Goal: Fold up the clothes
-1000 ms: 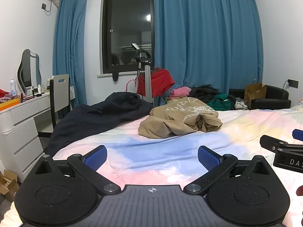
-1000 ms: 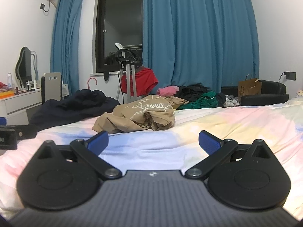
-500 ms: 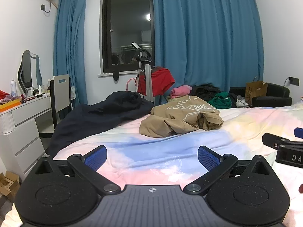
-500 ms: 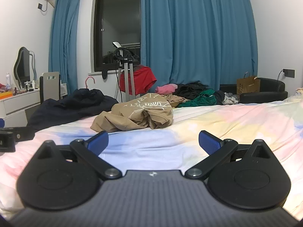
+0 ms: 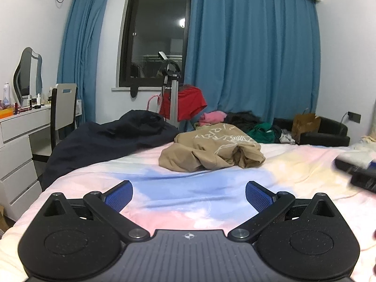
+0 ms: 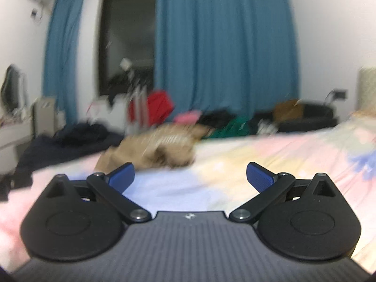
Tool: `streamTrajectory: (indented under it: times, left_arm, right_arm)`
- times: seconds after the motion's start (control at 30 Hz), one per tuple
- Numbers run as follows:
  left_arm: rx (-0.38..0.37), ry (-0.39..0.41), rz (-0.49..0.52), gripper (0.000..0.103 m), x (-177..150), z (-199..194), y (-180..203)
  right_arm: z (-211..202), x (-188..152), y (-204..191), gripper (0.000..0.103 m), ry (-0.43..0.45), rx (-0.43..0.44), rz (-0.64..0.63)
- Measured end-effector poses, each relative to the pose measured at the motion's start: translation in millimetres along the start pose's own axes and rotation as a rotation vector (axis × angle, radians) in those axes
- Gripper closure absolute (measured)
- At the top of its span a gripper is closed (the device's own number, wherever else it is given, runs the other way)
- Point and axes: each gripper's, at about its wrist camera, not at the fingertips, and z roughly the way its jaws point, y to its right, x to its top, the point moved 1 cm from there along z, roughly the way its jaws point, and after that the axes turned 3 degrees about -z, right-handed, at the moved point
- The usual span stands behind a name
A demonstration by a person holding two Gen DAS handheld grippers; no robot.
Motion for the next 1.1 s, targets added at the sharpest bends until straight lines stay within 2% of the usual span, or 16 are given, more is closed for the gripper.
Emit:
streamTrajectory:
  times: [0.07,0.13,0.23,0.33,0.4,0.5,0.63,0.73,0.8,0.83,0.9,0.97,1.0,1.03,1.1]
  left_arm:
    - [0.01,-0.01,0.016,0.0,0.8,10.6,3.1]
    - [-0.005,-0.047,0.066,0.0,3.6,32.4,10.1]
    - [-0.068,-0.13,0.161,0.0,6.6,75.3,21.8]
    - [-0.101,-0.202,0.245,0.0,8.2,126.4,34.6]
    - [-0.107,-0.222,0.292,0.0,8.8,167.4,44.4]
    - [-0.095,-0.238,0.343,0.0,9.7,231.5,61.0]
    - [-0.103,-0.192,0.416,0.0,14.0,311.0,91.9]
    - [-0.083,-0.203,0.494,0.001,12.1,367.9,113.4]
    - [-0.056,-0.231,0.54,0.008,8.8,405.3,123.0]
    - [-0.064,-0.242,0.529,0.008,10.6,421.4,123.4]
    - [-0.092,-0.254,0.467,0.02,19.0,445.8,117.3]
    - [-0.127,-0.274,0.371,0.052,29.2,460.4,104.8]
    - [-0.145,-0.287,0.316,0.061,34.5,465.6,96.8]
    - [-0.158,-0.293,0.269,0.079,39.2,468.3,88.5]
    - [-0.183,-0.287,0.206,0.085,48.7,466.0,74.2]
  right_arm:
    - [-7.2,10.7,5.1,0.0,0.088,-0.042,0.02]
    - [-5.0,21.7,11.2,0.0,0.125,-0.07,0.07]
    - [8.9,44.1,21.5,0.0,0.097,-0.033,0.143]
    - [20.2,50.0,22.5,0.0,0.09,0.01,0.106]
    - [27.4,39.8,25.0,0.0,0.078,0.004,0.092]
    - [47.7,13.8,28.9,0.0,-0.008,0.018,0.092]
    - [83.7,-24.1,30.1,0.0,-0.125,0.027,0.092]
    - [109.7,-41.5,24.5,0.0,-0.145,0.03,0.082]
    - [124.3,-53.5,21.7,0.0,-0.159,0.026,0.062]
    - [132.6,-59.8,21.1,0.0,-0.17,0.025,0.057]
    - [146.9,-70.9,19.5,0.0,-0.197,0.022,0.059]
    - [158.9,-79.9,21.8,0.0,-0.219,0.018,0.075]
    - [163.5,-81.0,23.8,0.0,-0.218,0.013,0.082]
    - [167.4,-82.4,25.6,0.0,-0.215,0.008,0.086]
    - [172.8,-86.6,27.9,0.0,-0.202,-0.007,0.086]
